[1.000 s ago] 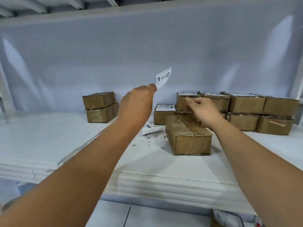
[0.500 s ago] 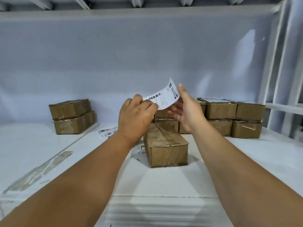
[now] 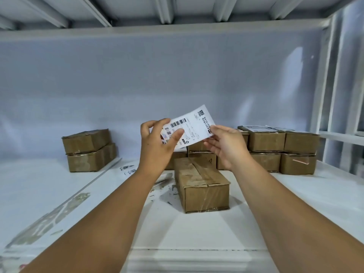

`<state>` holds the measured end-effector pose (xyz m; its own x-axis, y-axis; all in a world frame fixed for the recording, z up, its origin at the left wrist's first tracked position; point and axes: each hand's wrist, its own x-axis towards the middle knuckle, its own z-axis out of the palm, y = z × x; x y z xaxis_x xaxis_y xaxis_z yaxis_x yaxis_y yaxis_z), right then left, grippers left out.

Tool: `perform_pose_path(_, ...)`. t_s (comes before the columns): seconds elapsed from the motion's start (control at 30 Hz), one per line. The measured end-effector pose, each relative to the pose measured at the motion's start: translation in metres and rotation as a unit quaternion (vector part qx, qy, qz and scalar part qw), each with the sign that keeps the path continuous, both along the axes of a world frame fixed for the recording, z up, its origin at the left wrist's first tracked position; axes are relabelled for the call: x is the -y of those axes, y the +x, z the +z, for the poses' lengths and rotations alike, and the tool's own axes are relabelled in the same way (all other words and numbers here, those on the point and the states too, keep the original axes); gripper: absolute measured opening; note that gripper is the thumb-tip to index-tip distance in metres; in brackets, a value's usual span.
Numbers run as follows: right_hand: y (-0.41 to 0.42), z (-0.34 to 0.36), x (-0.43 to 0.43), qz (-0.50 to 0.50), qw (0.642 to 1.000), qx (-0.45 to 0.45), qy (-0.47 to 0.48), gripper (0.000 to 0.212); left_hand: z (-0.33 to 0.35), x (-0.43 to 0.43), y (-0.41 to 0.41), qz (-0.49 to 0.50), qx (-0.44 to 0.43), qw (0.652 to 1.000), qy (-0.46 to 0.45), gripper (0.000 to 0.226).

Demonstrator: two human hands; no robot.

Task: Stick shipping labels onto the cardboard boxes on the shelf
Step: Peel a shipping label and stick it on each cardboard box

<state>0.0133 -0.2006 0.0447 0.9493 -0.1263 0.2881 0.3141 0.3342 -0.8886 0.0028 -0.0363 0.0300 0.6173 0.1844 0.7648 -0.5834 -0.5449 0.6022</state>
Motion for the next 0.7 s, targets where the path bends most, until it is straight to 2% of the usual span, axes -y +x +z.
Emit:
perform_pose_path(0.1,-0.001,0.001,-0.002,0.013,1.000,-0.008,0.003,0.008,-0.001,0.005,-0.002,0.022,0.007,1.000,0.003,0.025)
perform_pose_path(0.2,-0.003,0.001,-0.002,0.009,1.000,-0.013,-0.008,0.007,-0.003,0.007,-0.001,0.040,0.011,0.999,0.027,0.016)
perform_pose_path(0.3,-0.005,0.002,-0.003,0.011,1.000,-0.008,-0.018,0.010,-0.004,0.005,0.000,0.072,0.037,0.996,0.046,0.014)
perform_pose_path(0.37,-0.008,0.004,-0.006,0.022,0.999,0.012,-0.034,0.009,-0.005,0.003,0.001,0.151,0.048,0.982,0.102,0.015)
perform_pose_path(0.43,-0.011,0.005,-0.010,0.033,0.996,0.045,-0.062,0.011,-0.003,0.002,-0.001,0.175,0.045,0.974,0.138,0.016)
perform_pose_path(0.6,-0.015,0.002,-0.020,0.054,0.980,0.100,-0.162,0.017,0.000,0.011,-0.006,0.023,0.066,0.990,0.119,0.030)
perform_pose_path(0.7,-0.019,0.000,-0.023,0.062,0.968,0.126,-0.208,0.023,-0.002,0.012,-0.004,0.018,0.089,0.985,0.147,0.029)
